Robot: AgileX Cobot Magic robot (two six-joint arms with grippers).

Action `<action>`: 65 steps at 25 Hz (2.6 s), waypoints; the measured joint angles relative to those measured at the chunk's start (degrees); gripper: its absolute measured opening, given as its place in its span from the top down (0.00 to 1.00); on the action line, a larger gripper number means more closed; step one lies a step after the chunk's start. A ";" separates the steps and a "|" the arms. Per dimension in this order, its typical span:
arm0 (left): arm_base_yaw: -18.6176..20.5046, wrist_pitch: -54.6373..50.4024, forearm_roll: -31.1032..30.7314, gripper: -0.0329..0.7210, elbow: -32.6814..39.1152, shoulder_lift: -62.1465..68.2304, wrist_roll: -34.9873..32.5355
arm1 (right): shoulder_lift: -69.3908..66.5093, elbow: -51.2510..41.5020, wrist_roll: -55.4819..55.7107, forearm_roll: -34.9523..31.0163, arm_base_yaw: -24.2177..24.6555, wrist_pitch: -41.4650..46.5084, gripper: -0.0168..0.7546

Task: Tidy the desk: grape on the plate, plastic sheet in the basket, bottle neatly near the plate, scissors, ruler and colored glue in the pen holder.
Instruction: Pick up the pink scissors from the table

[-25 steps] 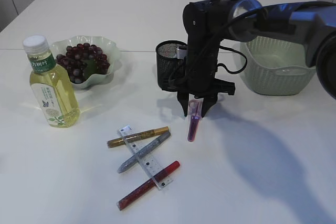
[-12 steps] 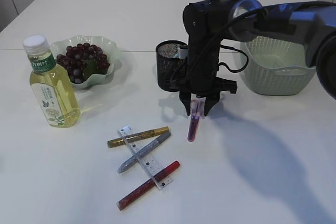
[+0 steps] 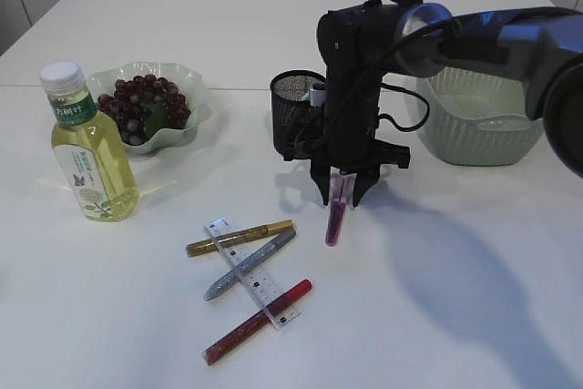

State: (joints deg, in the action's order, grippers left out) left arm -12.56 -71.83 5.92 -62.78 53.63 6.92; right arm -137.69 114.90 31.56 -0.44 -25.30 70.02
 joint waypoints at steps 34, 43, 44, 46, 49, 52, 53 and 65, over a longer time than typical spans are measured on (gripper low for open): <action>0.00 0.00 -1.06 0.40 0.00 0.00 -0.51 | -0.43 -0.10 2.08 -0.35 0.00 0.00 0.53; 0.00 0.00 -1.06 0.40 0.00 0.00 -0.63 | -0.43 -0.10 3.66 -0.35 0.00 0.00 0.53; 0.00 0.00 -1.06 0.40 0.00 0.00 -0.63 | -0.43 -0.10 3.87 -0.35 0.00 0.00 0.53; 0.00 0.00 -1.06 0.40 0.00 0.00 -0.63 | -0.43 -0.10 3.97 -0.35 0.00 0.00 0.53; 0.00 0.00 -1.06 0.40 0.00 0.00 -0.63 | -0.43 -0.10 4.11 -0.35 0.00 -0.11 0.53; 0.00 0.00 -1.06 0.40 0.00 0.00 -0.63 | -0.43 -0.10 4.11 -0.20 0.00 -0.11 0.53; 0.00 0.00 -1.06 0.40 0.00 0.00 -0.63 | -0.43 -0.10 4.11 0.44 0.00 -0.11 0.53; 0.00 0.00 -1.06 0.40 0.00 0.00 -0.63 | -0.43 -0.10 4.23 -0.13 0.00 -0.11 0.53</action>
State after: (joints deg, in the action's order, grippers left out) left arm -12.56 -71.83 4.86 -62.78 53.63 6.29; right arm -138.12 114.80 35.80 -0.57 -25.30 69.92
